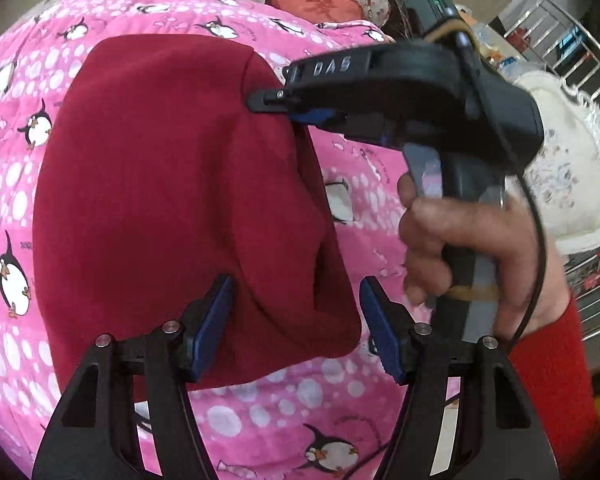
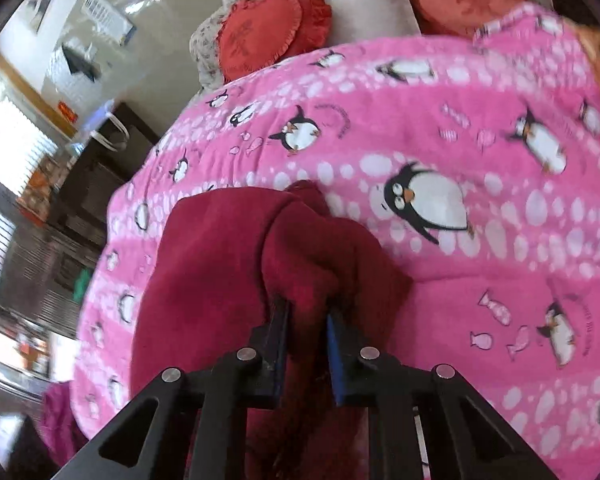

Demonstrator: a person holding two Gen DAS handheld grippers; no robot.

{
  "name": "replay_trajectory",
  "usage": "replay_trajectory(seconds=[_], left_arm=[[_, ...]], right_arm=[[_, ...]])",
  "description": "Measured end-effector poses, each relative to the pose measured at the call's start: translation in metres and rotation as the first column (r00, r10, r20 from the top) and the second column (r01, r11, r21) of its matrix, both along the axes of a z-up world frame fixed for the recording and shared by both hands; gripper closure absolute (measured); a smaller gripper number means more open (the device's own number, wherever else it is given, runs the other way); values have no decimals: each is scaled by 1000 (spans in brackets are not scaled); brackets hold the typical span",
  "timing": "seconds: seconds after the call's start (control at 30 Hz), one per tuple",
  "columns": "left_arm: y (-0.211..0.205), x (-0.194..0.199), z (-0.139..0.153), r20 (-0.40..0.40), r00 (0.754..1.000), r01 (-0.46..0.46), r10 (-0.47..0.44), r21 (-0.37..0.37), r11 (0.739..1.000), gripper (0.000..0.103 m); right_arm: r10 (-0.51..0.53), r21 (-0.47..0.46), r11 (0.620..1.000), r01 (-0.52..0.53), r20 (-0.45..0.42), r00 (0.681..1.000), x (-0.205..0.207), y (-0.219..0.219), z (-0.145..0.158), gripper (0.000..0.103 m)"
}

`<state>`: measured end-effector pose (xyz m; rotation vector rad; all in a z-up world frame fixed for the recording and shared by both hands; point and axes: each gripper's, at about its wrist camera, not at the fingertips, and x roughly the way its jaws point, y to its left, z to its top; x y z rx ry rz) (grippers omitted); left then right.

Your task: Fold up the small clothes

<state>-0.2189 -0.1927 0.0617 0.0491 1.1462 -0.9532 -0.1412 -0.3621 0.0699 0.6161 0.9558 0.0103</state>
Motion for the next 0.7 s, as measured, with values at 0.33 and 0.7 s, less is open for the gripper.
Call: replay_trajectory(seconds=[0.33, 0.7], left_arm=[[54, 1, 40, 159, 987, 4, -7, 17, 1000, 38], [102, 25, 31, 191, 977, -112, 99, 60, 992, 38]], right_arm=[[109, -4, 994, -109, 63, 992, -53, 34, 46, 77], [138, 23, 990, -138, -11, 990, -90, 89, 21, 76]])
